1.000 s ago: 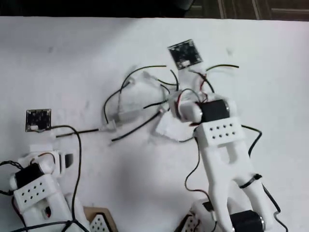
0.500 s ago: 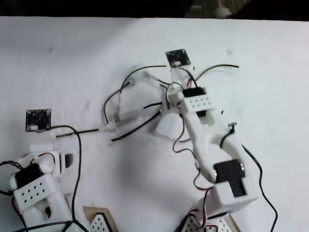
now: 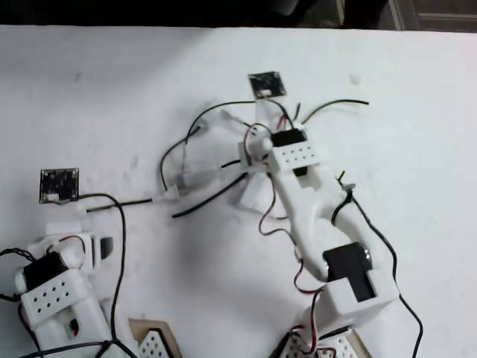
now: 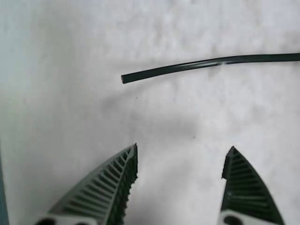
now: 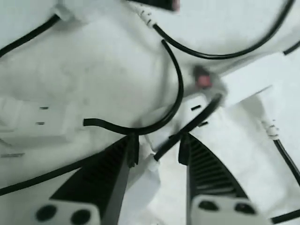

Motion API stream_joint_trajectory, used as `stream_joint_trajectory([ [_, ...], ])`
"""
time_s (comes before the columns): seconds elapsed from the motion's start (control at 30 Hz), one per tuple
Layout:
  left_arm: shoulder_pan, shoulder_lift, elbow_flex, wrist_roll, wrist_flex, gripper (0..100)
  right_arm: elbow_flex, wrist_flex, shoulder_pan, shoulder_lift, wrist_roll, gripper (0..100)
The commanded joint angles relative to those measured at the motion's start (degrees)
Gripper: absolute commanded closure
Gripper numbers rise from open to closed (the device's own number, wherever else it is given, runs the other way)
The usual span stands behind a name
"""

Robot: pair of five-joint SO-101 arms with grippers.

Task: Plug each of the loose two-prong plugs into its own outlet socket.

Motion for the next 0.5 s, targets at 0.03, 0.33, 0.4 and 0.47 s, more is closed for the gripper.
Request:
stream_joint_trajectory([
  [0.03, -0.13, -1.19, -0.26, 0.09, -1.05, 71, -2.2, -4.62, -1.01, 0.84, -0.18, 85.8],
  [0.33, -0.13, -1.19, -0.26, 0.09, -1.05, 71, -7.56, 0.75, 6.2, 6.55, -0.26, 85.8],
  [0.4, -0.13, -1.19, -0.26, 0.09, -1.05, 71, -9.14, 4.09, 6.9, 6.55, -0.44, 85.8],
  [0.47, -0.13, -1.19, -0.26, 0.09, -1.05, 71, -10.37, 7.25, 6.99, 6.55, -0.53, 85.4],
])
